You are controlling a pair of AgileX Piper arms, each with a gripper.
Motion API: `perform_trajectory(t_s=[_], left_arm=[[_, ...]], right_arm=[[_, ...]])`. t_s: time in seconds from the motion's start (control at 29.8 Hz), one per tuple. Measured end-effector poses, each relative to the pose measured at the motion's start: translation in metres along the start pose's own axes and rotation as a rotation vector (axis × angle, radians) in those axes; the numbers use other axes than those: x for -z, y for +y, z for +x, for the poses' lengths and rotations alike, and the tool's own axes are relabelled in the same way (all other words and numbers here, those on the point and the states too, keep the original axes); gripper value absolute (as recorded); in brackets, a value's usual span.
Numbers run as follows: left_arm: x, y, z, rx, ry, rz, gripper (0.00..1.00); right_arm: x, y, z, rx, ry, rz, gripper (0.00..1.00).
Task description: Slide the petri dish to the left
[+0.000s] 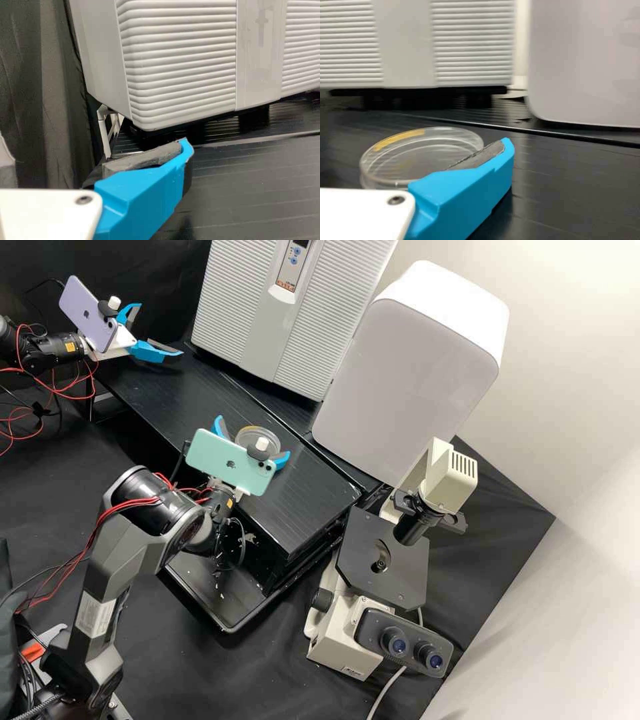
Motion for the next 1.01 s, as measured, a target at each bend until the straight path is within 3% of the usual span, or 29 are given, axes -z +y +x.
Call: perform_trajectory(t_s=[0.3,0.47,0.77,1.01], left_arm=[[0.0,0.0,0.0,0.0,0.0,0.0,1.0],[0.0,0.0,0.0,0.0,0.0,0.0,1.0],[0.0,0.0,0.0,0.0,0.0,0.0,1.0],[0.0,0.0,0.0,0.0,0.0,0.0,1.0]], right_arm=[[0.01,-0.01,0.005,0.05,0.051,0.002,1.0],[0.017,-0.021,0.007,0.101,0.085,-0.033,1.0],[0.026,-0.033,0.01,0.124,0.109,-0.067,1.0],[0.025,-0.034,0.01,0.116,0.092,-0.085,1.0]])
